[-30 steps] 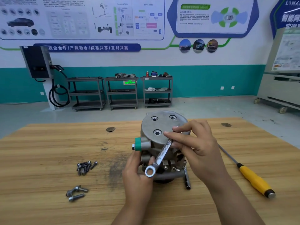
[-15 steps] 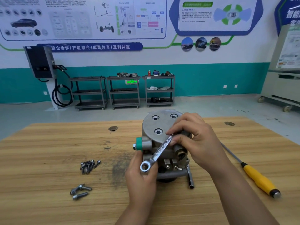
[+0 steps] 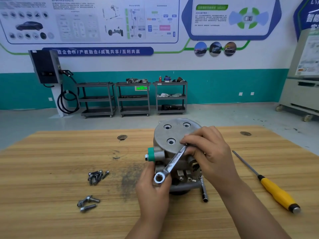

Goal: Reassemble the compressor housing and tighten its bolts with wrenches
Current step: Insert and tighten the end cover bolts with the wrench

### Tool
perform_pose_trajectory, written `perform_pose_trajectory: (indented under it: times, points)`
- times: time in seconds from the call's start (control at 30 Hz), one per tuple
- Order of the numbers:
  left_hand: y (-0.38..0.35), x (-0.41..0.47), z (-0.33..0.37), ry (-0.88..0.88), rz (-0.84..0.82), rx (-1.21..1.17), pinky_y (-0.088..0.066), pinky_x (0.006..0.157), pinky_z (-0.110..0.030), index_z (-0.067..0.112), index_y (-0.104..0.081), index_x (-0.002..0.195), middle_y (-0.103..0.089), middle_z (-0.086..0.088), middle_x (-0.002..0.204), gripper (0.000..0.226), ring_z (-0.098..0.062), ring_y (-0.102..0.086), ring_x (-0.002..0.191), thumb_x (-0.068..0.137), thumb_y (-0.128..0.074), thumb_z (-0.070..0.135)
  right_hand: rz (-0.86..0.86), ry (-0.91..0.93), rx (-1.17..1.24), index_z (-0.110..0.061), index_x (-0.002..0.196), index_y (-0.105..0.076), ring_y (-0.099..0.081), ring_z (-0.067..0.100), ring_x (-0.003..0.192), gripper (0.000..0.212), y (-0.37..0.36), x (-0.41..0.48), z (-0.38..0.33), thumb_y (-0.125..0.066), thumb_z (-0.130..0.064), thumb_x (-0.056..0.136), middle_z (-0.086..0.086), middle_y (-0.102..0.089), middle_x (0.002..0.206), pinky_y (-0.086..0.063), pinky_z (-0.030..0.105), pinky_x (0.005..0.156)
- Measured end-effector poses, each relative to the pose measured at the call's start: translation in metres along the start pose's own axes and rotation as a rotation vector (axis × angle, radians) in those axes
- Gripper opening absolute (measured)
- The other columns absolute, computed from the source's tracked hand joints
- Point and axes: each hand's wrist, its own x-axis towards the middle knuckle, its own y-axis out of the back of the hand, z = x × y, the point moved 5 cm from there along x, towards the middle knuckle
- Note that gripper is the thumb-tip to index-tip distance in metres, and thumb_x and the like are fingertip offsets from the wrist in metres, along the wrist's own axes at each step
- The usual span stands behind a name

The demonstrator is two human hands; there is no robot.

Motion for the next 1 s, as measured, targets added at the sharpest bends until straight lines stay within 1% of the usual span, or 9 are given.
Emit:
perform_pose_trajectory:
  times: [0.1,0.2,0.27,0.43,0.67,0.73,0.83,0.93,1.0]
  points:
    - [0.000,0.000,-0.006,0.010,-0.006,0.010,-0.036,0.068,0.001,0.028,-0.062,0.086,-0.060,0.034,0.087,0.018,0.017,-0.054,0.080,0.072,-0.052,0.035,0.005,0.075,-0.092,-0.003,0.098,-0.072,-0.051,0.018,0.077,0.022,0.001,-0.002,-0.003,-0.056,-0.012,0.086,0.007,-0.062,0.081,-0.041,0.022,0.070]
    - [0.001,0.000,-0.009,-0.004,0.011,0.059,-0.035,0.067,0.002,0.013,-0.067,0.084,-0.061,0.023,0.074,0.029,0.021,-0.052,0.079,0.072,-0.052,0.036,0.069,0.107,-0.113,0.002,0.093,-0.072,-0.052,0.016,0.082,0.019,0.001,-0.005,-0.006,-0.056,-0.005,0.085,0.013,-0.066,0.084,-0.041,0.017,0.075]
    - [0.000,0.000,-0.007,-0.027,0.009,0.086,-0.035,0.066,0.002,0.017,-0.067,0.085,-0.058,0.021,0.074,0.026,0.020,-0.053,0.079,0.073,-0.053,0.035,0.116,0.127,-0.109,0.005,0.089,-0.071,-0.054,0.016,0.082,0.021,0.001,-0.007,-0.007,-0.053,-0.005,0.088,0.015,-0.067,0.086,-0.042,0.016,0.077]
    - [0.000,0.001,-0.004,-0.057,0.012,0.091,-0.036,0.069,0.002,0.021,-0.063,0.090,-0.057,0.023,0.080,0.022,0.021,-0.052,0.083,0.075,-0.053,0.034,0.093,0.280,-0.179,0.005,0.087,-0.072,-0.064,0.027,0.071,0.033,0.002,-0.007,-0.010,-0.043,-0.009,0.098,0.015,-0.070,0.087,-0.051,0.035,0.059]
    - [-0.001,0.000,-0.006,-0.016,0.014,0.043,-0.039,0.063,-0.007,0.024,-0.062,0.092,-0.062,0.015,0.078,0.021,0.010,-0.057,0.078,0.079,-0.053,0.039,-0.027,0.541,-0.287,-0.003,0.089,-0.074,-0.061,0.024,0.067,0.025,0.001,0.001,-0.024,-0.050,-0.010,0.096,0.010,-0.071,0.092,-0.038,0.030,0.062]
    - [-0.002,-0.001,-0.007,-0.010,-0.006,0.016,-0.042,0.064,-0.009,0.024,-0.063,0.098,-0.063,0.013,0.081,0.023,0.001,-0.061,0.078,0.080,-0.056,0.038,-0.047,0.604,-0.249,-0.005,0.091,-0.073,-0.061,0.023,0.070,0.022,-0.003,0.001,-0.034,-0.053,-0.013,0.096,0.011,-0.071,0.094,-0.043,0.032,0.060]
    - [-0.004,-0.002,-0.004,-0.041,-0.049,0.053,-0.042,0.068,-0.009,0.029,-0.061,0.100,-0.063,0.011,0.084,0.023,0.000,-0.061,0.083,0.081,-0.056,0.039,-0.019,0.523,-0.127,0.000,0.096,-0.067,-0.061,0.024,0.080,0.012,-0.006,0.002,-0.038,-0.059,-0.006,0.091,0.017,-0.068,0.092,-0.051,0.035,0.065]
    - [-0.003,0.000,0.000,-0.089,-0.024,0.095,-0.036,0.070,0.001,0.020,-0.065,0.095,-0.057,0.018,0.080,0.024,0.017,-0.052,0.084,0.078,-0.056,0.034,0.145,0.312,-0.002,-0.004,0.102,-0.055,-0.054,0.018,0.091,0.016,0.011,0.007,-0.021,-0.043,-0.015,0.099,0.010,-0.056,0.101,-0.049,0.023,0.082]
    - [-0.002,0.000,0.000,-0.079,-0.008,0.096,-0.035,0.072,0.002,0.017,-0.063,0.096,-0.055,0.020,0.083,0.027,0.020,-0.050,0.086,0.078,-0.055,0.036,0.263,0.132,0.025,-0.008,0.102,-0.049,-0.050,0.013,0.091,0.015,0.025,0.003,-0.004,-0.040,-0.020,0.100,0.002,-0.050,0.099,-0.045,0.019,0.084]
